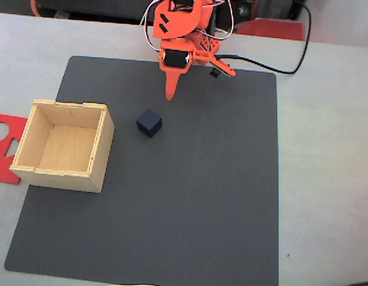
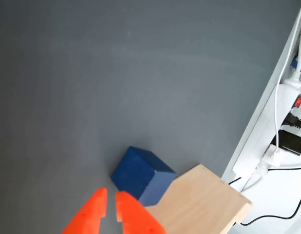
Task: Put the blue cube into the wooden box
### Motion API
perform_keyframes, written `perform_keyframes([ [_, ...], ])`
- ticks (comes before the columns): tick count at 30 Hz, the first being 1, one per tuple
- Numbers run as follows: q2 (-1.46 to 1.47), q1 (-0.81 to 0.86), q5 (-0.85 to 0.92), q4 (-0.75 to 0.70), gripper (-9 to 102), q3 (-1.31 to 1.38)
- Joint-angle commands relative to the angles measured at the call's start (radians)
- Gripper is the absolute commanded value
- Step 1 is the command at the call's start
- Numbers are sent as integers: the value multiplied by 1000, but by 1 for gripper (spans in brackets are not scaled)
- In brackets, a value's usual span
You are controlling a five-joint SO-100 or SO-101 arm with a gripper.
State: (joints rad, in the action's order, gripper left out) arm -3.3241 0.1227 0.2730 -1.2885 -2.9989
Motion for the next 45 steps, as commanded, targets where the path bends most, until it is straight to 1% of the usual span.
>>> perform_keyframes([
  [1,-14,0,-101,49,0,-2],
  [17,-14,-11,-94,49,1,-2],
  [22,-14,-5,-84,49,14,-2],
  [26,-14,11,-83,100,18,0],
  [29,12,14,-97,126,21,63],
  [31,176,23,-118,179,22,164],
  [34,568,86,-196,264,23,383],
  [36,827,146,-276,255,24,574],
  [38,1075,198,-344,170,27,787],
  [41,1367,242,-417,-2,28,1089],
  [43,1477,245,-428,-86,30,1230],
  [45,1493,230,-428,-95,30,1275],
])
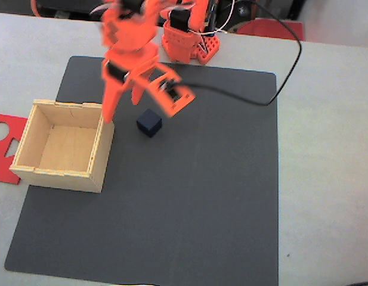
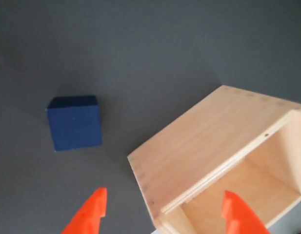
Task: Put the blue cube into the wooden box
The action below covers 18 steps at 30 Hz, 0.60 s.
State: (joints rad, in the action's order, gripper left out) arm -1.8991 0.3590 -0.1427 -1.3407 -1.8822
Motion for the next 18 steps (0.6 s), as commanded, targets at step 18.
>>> perform_keyframes([
  [18,278,-232,38,-212,29,247],
])
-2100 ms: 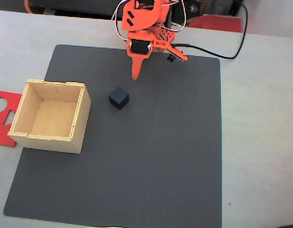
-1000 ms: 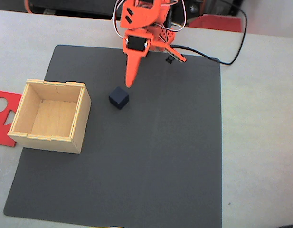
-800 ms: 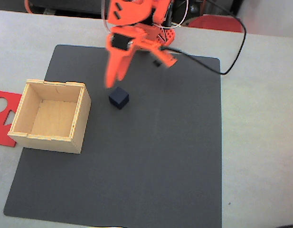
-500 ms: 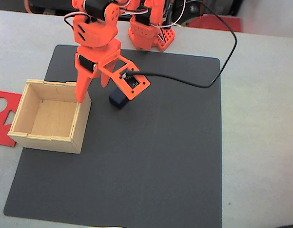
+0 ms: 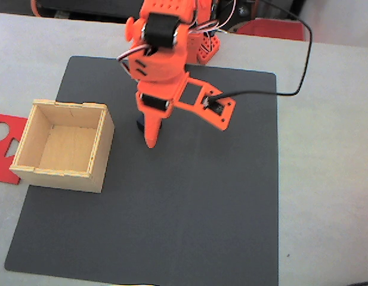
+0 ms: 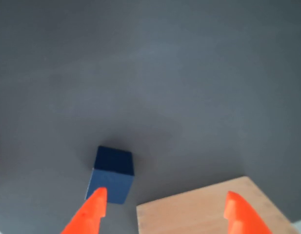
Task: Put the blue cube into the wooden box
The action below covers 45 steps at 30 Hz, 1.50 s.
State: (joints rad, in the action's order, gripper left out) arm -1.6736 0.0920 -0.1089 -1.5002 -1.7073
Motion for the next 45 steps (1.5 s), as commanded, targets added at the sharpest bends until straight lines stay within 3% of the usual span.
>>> perform_keyframes([
  [1,83,46,5,-77,28,92],
  [11,150,17,-6,-172,32,186],
  [24,325,21,51,-270,29,207],
  [38,235,215,146,-304,28,192],
  [45,255,206,144,-296,28,179],
])
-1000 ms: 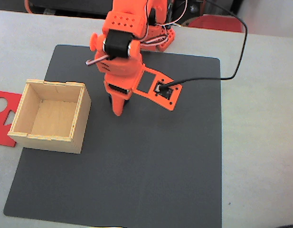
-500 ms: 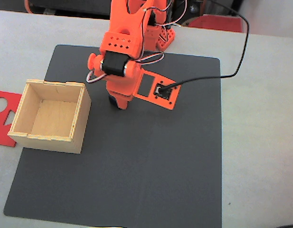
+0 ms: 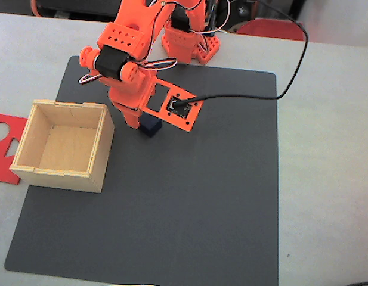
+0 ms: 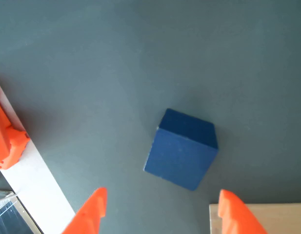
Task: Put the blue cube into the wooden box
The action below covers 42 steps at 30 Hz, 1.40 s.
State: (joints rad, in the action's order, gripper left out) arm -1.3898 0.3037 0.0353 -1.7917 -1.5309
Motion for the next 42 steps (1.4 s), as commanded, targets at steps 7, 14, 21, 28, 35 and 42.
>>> perform_keyframes([
  [7,54,-2,-2,18,28,2],
  [14,126,-5,-3,61,27,2],
  [21,167,-41,-14,98,20,8],
  [28,227,-94,-51,144,0,15],
  [35,212,-114,-54,106,0,78],
  [42,77,-132,-29,-6,0,347],
])
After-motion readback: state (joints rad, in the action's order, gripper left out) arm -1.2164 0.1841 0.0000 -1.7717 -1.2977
